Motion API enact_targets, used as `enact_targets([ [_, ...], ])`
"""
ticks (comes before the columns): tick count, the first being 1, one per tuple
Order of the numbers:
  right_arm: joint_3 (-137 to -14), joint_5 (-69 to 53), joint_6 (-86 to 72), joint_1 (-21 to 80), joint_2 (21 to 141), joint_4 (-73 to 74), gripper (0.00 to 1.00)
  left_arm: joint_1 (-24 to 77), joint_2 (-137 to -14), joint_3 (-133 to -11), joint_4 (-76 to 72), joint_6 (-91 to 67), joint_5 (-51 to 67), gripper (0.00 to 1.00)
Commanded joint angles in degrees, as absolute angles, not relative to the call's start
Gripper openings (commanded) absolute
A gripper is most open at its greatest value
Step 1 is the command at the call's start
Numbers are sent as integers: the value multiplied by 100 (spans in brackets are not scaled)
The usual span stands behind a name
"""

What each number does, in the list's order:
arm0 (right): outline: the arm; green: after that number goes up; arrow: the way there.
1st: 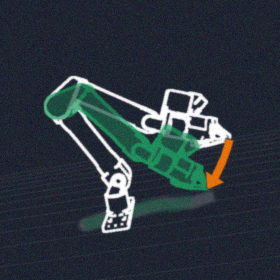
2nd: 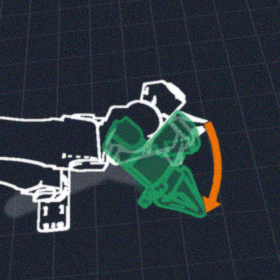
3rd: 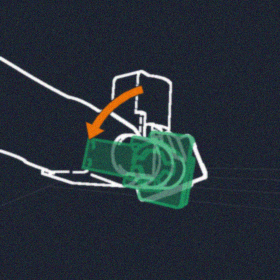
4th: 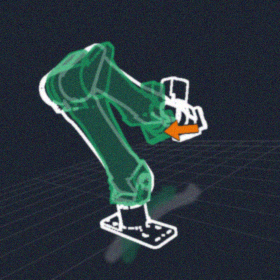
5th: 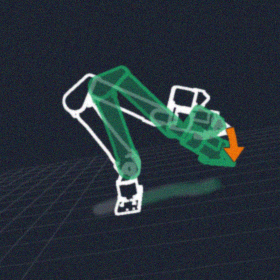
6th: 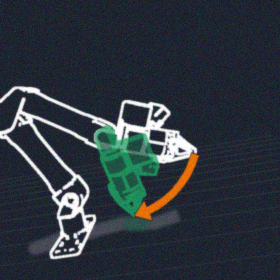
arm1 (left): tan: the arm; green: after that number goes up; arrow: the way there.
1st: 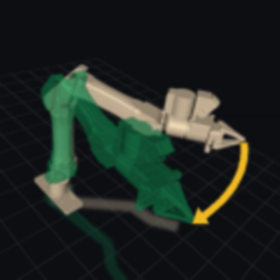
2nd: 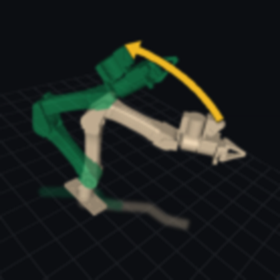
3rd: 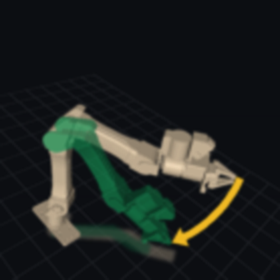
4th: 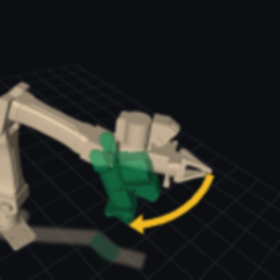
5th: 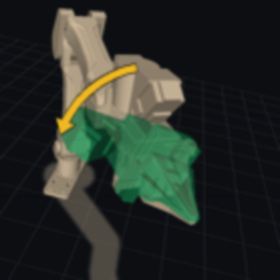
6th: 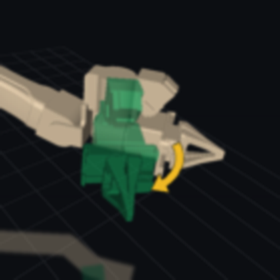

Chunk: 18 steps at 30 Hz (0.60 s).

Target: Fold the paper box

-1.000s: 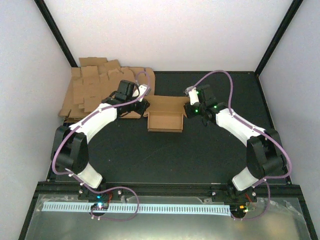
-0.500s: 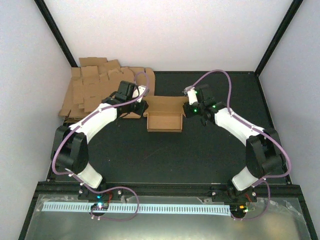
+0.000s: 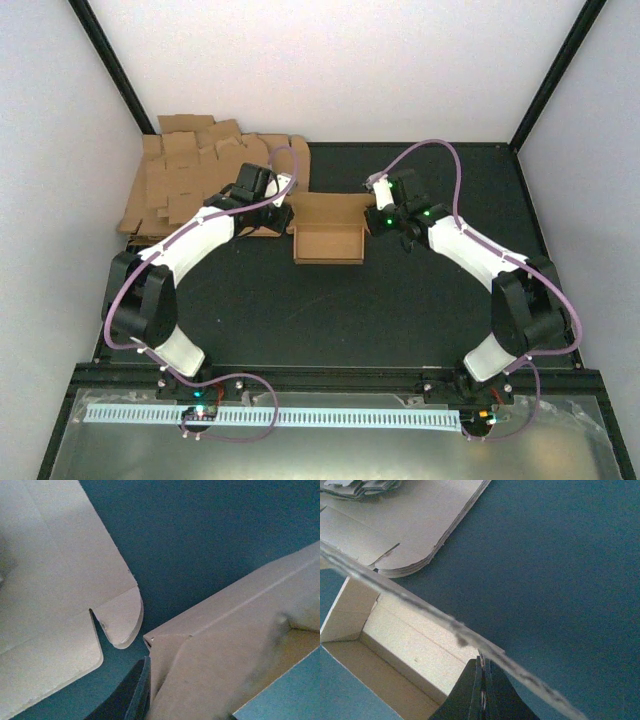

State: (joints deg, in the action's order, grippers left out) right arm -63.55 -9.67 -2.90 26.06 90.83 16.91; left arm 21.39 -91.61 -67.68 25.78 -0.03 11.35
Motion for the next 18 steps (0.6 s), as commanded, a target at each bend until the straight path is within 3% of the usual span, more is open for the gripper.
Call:
enact_targets([
  [1, -6522, -870, -332, 2615, 9111, 1690, 2, 2127, -8961, -6843, 2808, -47, 1024, 10],
  [4, -6532, -870, -445, 2638, 9096, 1675, 2, 2172, -9001, -6879, 2759, -361, 1163, 2],
  [18, -5865, 164, -1950, 3076, 8798, 374, 2, 2432, -8390, -5715, 731, -2257, 896, 2],
])
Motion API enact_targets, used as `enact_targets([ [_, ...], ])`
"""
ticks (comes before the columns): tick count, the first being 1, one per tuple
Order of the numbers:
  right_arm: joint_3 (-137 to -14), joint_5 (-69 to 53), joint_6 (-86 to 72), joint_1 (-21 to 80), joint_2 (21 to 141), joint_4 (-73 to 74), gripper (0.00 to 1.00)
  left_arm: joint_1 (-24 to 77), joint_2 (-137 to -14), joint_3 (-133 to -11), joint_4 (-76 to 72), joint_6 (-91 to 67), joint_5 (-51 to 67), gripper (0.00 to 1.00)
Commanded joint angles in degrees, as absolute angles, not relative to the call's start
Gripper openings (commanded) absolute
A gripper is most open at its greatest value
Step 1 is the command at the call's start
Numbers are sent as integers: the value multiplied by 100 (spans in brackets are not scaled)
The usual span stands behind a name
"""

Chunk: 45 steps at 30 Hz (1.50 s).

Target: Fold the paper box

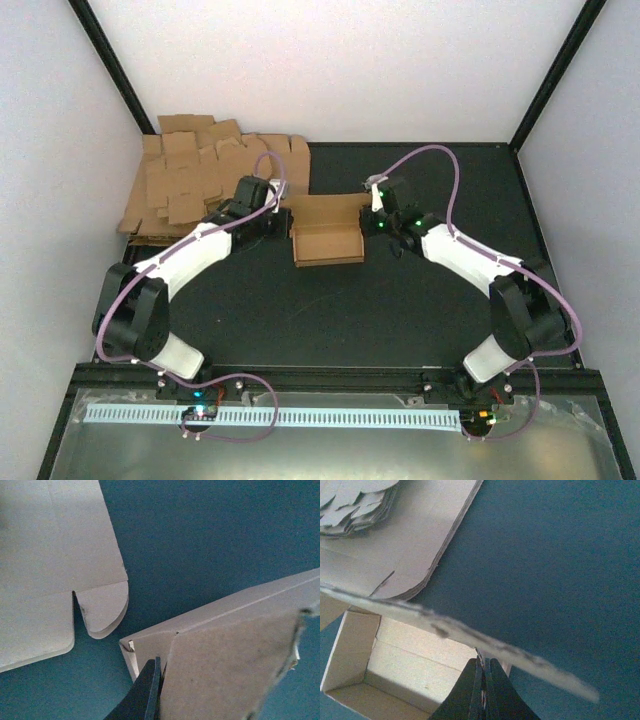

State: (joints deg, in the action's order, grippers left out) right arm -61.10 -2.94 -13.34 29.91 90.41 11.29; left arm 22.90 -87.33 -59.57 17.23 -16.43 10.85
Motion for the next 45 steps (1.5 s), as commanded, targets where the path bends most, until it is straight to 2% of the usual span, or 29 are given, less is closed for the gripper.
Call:
enact_targets([
  [1, -5804, 258, -2018, 3110, 8786, 253, 2, 2476, -8355, -5626, 612, -2320, 834, 1],
  [21, -3900, 871, -1877, 3497, 8467, -2300, 2, 3031, -7917, -4257, -1100, -3161, -141, 2],
  [27, -3902, 1051, -1820, 3630, 8489, -2245, 2, 3066, -7977, -4239, -1073, -3432, -78, 2],
  [32, -3652, 1121, -1755, 3721, 8383, -2389, 8, 3149, -7828, -3809, -1424, -3395, -194, 1],
  [38, -3288, 1147, -2020, 3757, 8272, -2566, 8, 3331, -7692, -3507, -1517, -3378, -398, 2],
  [42, -3702, 1129, -2309, 3760, 8315, -1918, 9, 3348, -7723, -3515, -1439, -3415, -282, 2],
  [45, -4082, 980, -2420, 3775, 8313, -1351, 14, 3346, -7722, -3625, -1284, -3423, -238, 2],
])
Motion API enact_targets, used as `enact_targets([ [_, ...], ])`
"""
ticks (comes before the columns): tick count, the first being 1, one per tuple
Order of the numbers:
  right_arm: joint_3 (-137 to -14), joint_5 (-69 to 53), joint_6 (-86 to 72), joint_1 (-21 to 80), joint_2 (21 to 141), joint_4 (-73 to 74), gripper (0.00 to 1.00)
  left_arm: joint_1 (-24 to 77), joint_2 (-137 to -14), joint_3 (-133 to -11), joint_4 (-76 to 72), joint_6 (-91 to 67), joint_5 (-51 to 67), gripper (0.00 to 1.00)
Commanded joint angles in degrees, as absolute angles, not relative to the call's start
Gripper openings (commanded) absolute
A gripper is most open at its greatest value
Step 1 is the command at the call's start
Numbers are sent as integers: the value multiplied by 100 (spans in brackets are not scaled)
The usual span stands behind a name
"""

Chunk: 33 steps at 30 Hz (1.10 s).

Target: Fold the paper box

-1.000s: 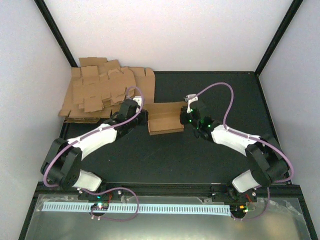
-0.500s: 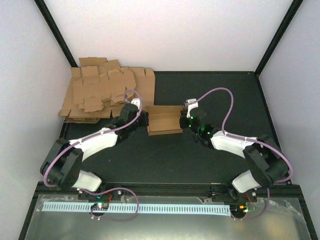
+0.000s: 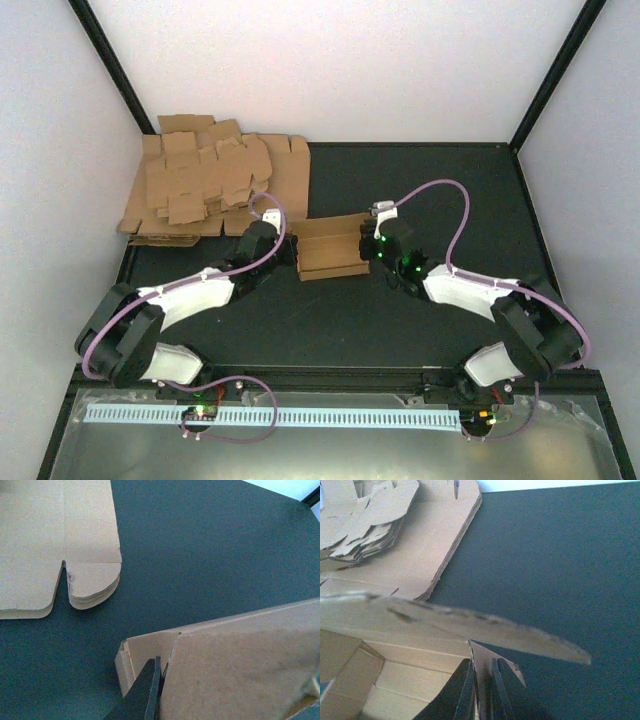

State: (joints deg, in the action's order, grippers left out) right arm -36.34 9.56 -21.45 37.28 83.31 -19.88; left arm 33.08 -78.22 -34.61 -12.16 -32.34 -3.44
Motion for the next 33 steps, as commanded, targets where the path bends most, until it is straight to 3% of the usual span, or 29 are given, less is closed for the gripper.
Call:
enact_targets([
  [1, -4128, 942, -2456, 3791, 8281, -1251, 15, 3346, -7704, -3629, -1261, -3427, -221, 3],
  [33, -2954, 1933, -3446, 4539, 8014, -2189, 12, 3742, -7486, -2759, -1953, -3587, -325, 6],
])
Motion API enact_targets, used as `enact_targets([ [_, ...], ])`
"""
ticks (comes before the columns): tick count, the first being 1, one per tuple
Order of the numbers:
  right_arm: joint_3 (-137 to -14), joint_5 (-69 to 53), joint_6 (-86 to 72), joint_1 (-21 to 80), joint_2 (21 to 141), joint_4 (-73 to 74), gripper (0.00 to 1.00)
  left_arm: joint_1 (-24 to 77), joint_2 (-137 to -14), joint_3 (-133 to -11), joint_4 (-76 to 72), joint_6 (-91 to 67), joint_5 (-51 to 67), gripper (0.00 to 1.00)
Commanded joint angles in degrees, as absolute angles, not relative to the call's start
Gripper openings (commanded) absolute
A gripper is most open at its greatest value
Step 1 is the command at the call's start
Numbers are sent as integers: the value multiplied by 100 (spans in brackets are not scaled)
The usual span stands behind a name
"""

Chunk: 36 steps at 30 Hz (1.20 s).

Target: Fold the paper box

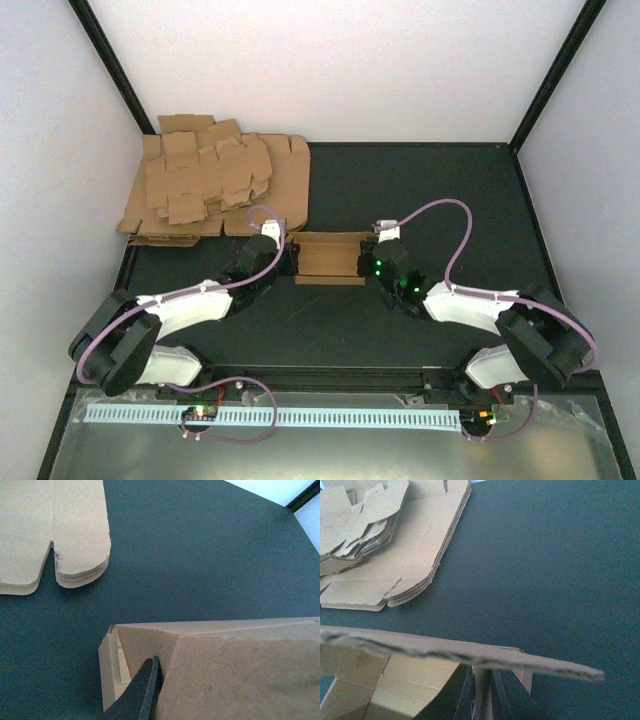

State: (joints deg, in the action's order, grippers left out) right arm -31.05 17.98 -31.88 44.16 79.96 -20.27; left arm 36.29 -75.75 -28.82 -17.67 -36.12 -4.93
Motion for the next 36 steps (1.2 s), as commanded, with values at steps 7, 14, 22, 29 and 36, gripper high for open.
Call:
enact_targets([
  [7, -3610, 1910, -3671, 4547, 7963, -1210, 14, 3737, -7374, -2926, -1564, -3307, -416, 8],
  [14, -3901, 1896, -3961, 4591, 7920, -732, 14, 3743, -7181, -2993, -1363, -3024, -506, 9],
  [22, -3344, 2251, -3825, 4750, 7991, -1526, 9, 3740, -7300, -2918, -1503, -3007, -395, 9],
  [29, -2966, 2580, -3540, 4949, 8421, -2234, 10, 3752, -7530, -2610, -1848, -3027, -247, 9],
  [36, -2636, 2303, -3117, 5099, 7948, -2314, 34, 3752, -7481, -2514, -1752, -2956, -275, 14],
])
